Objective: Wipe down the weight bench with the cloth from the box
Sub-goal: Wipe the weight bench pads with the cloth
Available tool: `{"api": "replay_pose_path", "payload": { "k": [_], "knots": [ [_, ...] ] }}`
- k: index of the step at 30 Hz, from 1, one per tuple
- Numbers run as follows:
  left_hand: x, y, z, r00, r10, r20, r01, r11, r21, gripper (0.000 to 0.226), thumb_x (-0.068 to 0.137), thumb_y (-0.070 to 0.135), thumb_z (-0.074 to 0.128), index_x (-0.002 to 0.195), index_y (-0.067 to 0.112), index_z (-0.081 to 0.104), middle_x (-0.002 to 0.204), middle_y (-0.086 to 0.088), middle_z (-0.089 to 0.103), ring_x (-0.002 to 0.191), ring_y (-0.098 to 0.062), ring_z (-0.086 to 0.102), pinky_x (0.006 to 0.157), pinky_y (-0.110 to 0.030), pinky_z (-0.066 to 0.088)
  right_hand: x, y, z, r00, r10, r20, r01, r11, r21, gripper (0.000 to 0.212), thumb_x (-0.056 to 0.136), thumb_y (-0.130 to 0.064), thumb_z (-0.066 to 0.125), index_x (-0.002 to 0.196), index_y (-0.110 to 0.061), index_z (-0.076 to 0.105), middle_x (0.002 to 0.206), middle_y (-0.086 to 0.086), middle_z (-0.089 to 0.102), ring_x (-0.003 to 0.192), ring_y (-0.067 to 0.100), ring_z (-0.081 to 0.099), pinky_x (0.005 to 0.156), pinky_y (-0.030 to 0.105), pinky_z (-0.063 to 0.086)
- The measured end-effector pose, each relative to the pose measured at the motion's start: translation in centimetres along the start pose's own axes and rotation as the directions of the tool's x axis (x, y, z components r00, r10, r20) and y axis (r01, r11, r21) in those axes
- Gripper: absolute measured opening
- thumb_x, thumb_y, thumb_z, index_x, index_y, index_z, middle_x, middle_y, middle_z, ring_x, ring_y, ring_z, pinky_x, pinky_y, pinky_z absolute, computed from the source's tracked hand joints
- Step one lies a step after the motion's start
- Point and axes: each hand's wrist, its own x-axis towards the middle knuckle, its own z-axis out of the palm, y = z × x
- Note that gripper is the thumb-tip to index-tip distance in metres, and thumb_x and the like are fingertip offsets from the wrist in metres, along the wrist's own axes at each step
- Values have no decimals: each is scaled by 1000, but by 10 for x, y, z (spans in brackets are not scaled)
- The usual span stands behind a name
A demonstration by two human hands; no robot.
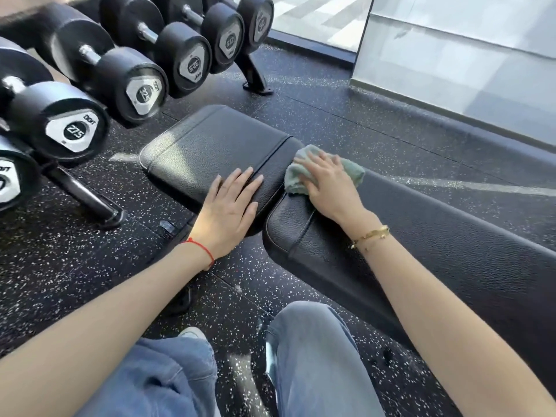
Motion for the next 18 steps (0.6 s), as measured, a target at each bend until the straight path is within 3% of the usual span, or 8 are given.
{"api": "replay_pose_path", "payload": {
  "k": [3,6,9,14,16,18],
  "knots": [
    [0,-1,1,1000,5,-25,-5,1000,-5,53,102,35,26,151,17,37,157,-7,35,145,-27,31,119,-51,20,-58,-34,1,981,-183,58,179,982,67,49,91,-13,51,139,-23,48,153,1,35,146,18,19,121,43,7],
    [0,0,1,999,3,-32,-4,1000,-18,53,101,35,27,150,17,37,157,-7,35,145,-28,31,119,-52,19,-106,-36,-12,957,-262,128,248,962,116,46,99,-27,44,144,-30,38,156,-8,26,147,9,9,121,33,3],
    [-1,1,0,1000,4,-30,-5,1000,-27,53,102,35,26,151,17,35,157,-7,34,146,-27,29,120,-52,18,-105,-7,-28,975,-195,106,182,976,117,45,100,-28,44,144,-33,37,156,-10,26,147,8,13,121,34,7],
    [-1,4,-3,1000,-23,-11,23,999,-35,55,101,37,22,152,17,34,158,-6,32,148,-26,25,120,-53,15,-22,28,-22,994,111,-11,-111,994,10,42,99,-24,44,141,-28,44,155,4,30,146,24,19,121,43,7],
    [-1,7,-3,999,-40,-9,39,998,-44,57,100,38,21,151,18,35,158,-5,32,148,-26,25,120,-54,14,-19,10,-11,995,98,-16,-98,995,8,41,97,-21,46,138,-26,48,154,5,34,146,24,20,120,45,6],
    [0,9,-3,998,-54,-27,52,997,-48,57,99,38,22,150,17,38,157,-6,34,147,-26,27,120,-54,15,-46,-17,-4,999,-44,12,44,998,42,42,96,-19,47,138,-25,48,154,1,34,146,21,18,121,43,6]
  ]
}}
